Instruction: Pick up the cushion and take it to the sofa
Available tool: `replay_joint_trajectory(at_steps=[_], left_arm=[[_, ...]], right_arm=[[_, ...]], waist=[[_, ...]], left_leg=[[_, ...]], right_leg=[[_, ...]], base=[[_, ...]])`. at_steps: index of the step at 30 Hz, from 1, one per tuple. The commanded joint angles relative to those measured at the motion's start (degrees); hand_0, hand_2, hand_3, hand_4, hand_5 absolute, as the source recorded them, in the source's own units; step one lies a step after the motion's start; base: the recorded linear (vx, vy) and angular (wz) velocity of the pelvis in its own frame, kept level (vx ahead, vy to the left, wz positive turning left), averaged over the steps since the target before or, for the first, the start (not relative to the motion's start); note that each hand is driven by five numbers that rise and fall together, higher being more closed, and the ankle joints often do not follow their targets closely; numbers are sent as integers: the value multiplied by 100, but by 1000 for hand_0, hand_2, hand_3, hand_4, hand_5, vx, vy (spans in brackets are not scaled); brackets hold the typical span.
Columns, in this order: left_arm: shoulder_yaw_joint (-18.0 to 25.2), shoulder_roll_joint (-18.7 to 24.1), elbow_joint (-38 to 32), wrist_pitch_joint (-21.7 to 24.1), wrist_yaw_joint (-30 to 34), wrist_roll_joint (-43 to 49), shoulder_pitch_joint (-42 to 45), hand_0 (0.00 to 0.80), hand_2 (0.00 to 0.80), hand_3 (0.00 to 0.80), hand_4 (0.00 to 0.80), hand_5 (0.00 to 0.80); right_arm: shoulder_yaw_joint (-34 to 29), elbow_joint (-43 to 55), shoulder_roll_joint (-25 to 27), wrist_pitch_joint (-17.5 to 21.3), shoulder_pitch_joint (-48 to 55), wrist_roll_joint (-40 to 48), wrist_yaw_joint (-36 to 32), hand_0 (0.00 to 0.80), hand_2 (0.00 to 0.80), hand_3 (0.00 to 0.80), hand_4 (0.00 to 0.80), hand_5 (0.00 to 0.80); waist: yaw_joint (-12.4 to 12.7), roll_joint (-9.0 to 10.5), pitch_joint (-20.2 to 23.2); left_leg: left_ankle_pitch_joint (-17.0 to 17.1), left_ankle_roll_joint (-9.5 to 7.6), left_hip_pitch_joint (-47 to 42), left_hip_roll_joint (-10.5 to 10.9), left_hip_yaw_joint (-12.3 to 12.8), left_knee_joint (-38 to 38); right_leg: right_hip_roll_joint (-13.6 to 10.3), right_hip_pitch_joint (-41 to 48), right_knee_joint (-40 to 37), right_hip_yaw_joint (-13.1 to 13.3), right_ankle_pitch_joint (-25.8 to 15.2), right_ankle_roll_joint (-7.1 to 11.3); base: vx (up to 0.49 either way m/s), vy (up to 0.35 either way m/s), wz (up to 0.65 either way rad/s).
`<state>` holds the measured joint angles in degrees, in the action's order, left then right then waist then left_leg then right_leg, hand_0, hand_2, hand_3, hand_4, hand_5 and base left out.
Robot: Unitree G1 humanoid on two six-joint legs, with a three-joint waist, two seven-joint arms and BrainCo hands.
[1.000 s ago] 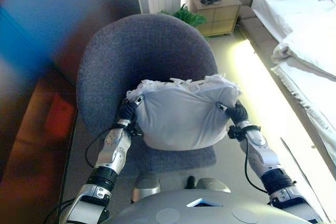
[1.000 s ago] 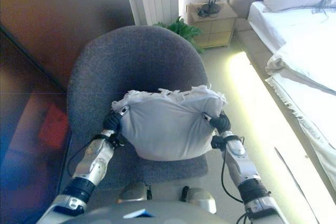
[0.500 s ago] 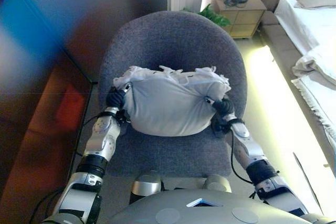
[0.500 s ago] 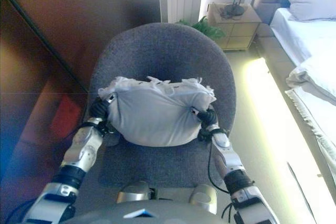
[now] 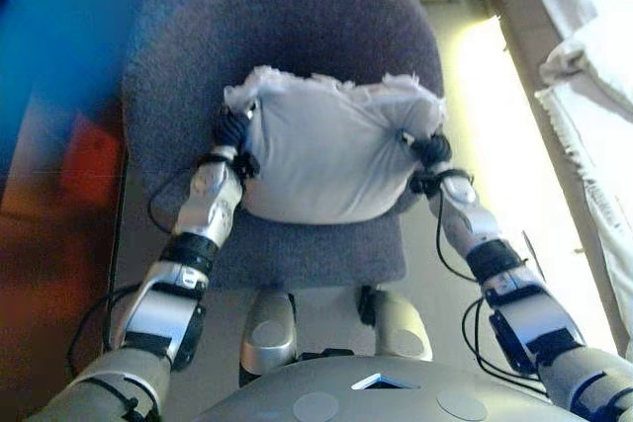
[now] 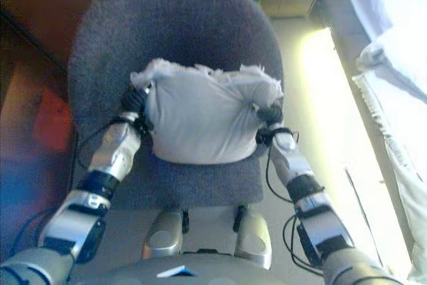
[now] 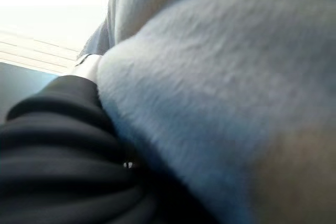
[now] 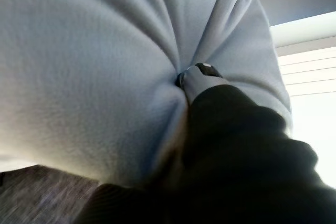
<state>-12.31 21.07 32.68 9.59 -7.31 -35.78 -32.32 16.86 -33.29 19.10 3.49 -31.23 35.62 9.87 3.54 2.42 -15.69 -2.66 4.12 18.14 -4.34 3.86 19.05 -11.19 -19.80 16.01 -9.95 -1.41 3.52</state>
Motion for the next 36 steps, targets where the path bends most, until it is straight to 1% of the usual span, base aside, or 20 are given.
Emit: replay_joint_trajectory(at_steps=[1, 6, 9, 11, 14, 19, 24, 27, 30, 32, 34, 36], left_arm=[[-387, -362, -111, 578, -16, -74, -814, 800, 800, 800, 800, 800], [-339, -410, 148, 676, -303, -73, -1491, 800, 800, 800, 800, 800], [-348, -311, 342, 465, -341, -285, -1905, 800, 800, 800, 800, 800], [-368, -201, 468, 434, -385, -348, -2151, 800, 800, 800, 800, 800], [-317, -62, 384, 384, -494, -486, -2411, 800, 800, 800, 800, 800], [-258, -21, 211, 375, -595, -352, -2650, 800, 800, 800, 800, 800], [-340, -11, 221, 431, -681, -280, -2936, 800, 800, 800, 800, 800], [-326, -18, 116, 486, -635, -324, -2933, 800, 800, 800, 800, 800], [-332, -91, -31, 454, -673, -94, -2809, 800, 800, 800, 800, 800], [-331, -90, -99, 495, -663, -105, -2730, 800, 800, 800, 800, 800], [-285, -75, -203, 511, -613, -190, -2637, 800, 800, 800, 800, 800], [-253, -114, -182, 445, -605, -126, -2569, 800, 800, 800, 800, 800]], right_arm=[[167, 540, -150, 562, -1078, 60, -195, 800, 800, 800, 800, 800], [189, 202, 33, 585, -1808, 170, -351, 800, 800, 800, 800, 800], [202, -20, 134, 509, -2184, 378, -406, 800, 800, 800, 800, 800], [203, -103, 219, 455, -2376, 407, -389, 800, 800, 800, 800, 800], [184, -147, 378, 437, -2598, 417, -358, 800, 800, 800, 800, 800], [118, 92, 389, 416, -2825, 335, -173, 800, 800, 800, 800, 800], [129, 111, 396, 371, -3049, 179, -36, 800, 800, 800, 800, 800], [137, 207, 359, 448, -3054, 132, -27, 800, 800, 800, 800, 800], [125, 399, 310, 472, -2941, -40, 72, 800, 800, 800, 800, 800], [135, 542, 288, 484, -2876, -120, 105, 800, 800, 800, 800, 800], [110, 731, 273, 477, -2780, -159, 87, 800, 800, 800, 800, 800], [104, 710, 236, 398, -2720, -244, 113, 800, 800, 800, 800, 800]], waist=[[-95, -81, -279], [-157, -181, -485], [-173, -219, -536], [-187, -241, -551], [-183, -270, -538], [-123, -271, -502], [-88, -259, -443], [-65, -259, -407], [-57, -257, -404], [-54, -245, -382], [-55, -222, -338], [-53, -204, -299]], left_leg=[[-531, -161, 590, 231, -266, 913], [-419, -120, 812, 307, -251, 824], [-394, -98, 836, 347, -227, 781], [-406, -88, 880, 368, -192, 798], [-468, -73, 878, 369, -156, 853], [-565, -48, 747, 373, -168, 841], [-598, -33, 564, 365, -199, 713], [-616, -28, 481, 365, -218, 627], [-622, -35, 384, 364, -241, 548], [-620, -33, 324, 358, -240, 509], [-586, -34, 294, 357, -234, 457], [-593, -14, 231, 337, -231, 457]], right_leg=[[-498, -58, 538, 172, 159, 356], [-482, -323, 531, 243, 185, 368], [-496, -328, 474, 247, 191, 382], [-526, -355, 480, 242, 208, 386], [-579, -329, 548, 208, 300, 372], [-620, -143, 532, 128, 426, 396], [-613, 87, 385, 52, 489, 429], [-597, 168, 306, 23, 518, 423], [-575, 252, 242, 23, 524, 424], [-572, 308, 210, 16, 532, 427], [-576, 329, 165, 8, 501, 426], [-570, 383, 163, 18, 498, 424]], base=[[-80, 41, -20], [-38, 63, -10], [17, 33, 1], [20, 34, 6], [77, 29, 2], [97, -21, 4], [75, -32, 1], [53, -22, -1], [53, -19, 0], [67, -8, 4], [68, -13, 4], [99, -17, 5]])
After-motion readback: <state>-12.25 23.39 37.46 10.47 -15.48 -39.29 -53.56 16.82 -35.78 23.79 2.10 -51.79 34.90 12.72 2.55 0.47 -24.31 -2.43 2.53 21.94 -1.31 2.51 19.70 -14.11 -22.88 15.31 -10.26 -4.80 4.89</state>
